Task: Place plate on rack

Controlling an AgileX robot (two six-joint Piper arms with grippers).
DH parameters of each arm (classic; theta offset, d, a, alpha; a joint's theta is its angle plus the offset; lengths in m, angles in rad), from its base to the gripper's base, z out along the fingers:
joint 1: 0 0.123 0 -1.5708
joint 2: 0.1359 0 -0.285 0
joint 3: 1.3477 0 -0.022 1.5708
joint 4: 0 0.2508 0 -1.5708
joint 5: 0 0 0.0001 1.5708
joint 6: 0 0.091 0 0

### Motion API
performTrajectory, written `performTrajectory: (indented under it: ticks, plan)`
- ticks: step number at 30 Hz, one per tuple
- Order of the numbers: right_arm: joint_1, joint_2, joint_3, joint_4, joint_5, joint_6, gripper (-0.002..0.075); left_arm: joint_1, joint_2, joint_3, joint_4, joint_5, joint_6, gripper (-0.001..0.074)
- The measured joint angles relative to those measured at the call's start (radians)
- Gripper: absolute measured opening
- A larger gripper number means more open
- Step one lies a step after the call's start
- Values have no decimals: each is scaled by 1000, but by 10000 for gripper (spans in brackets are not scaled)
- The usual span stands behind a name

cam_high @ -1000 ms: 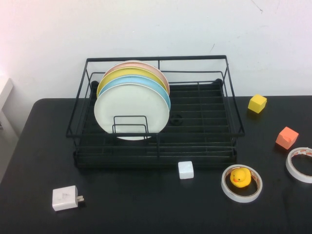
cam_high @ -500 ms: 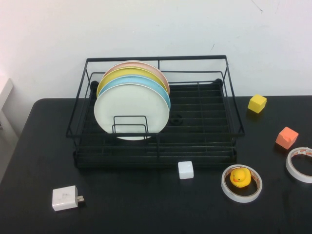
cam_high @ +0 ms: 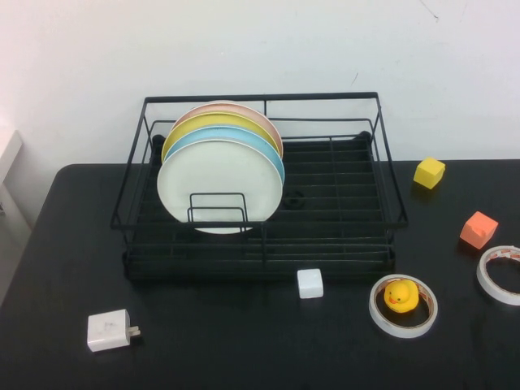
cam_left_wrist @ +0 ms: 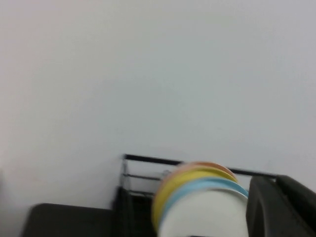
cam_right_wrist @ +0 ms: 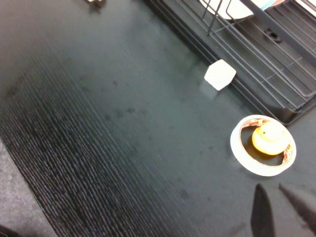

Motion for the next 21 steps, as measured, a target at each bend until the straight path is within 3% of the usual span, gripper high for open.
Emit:
performTrajectory:
  ticks: [12,17,21]
  plan:
    - [0,0,0,0,0,0,-2,615,-227,191,22,475,-6,-1]
    - [0,0,0,0,0,0,-2,762,-282,208,41,628,6,-1]
    - [0,0,0,0,1,0,-2,807,-317,220,78,704,-9,-1]
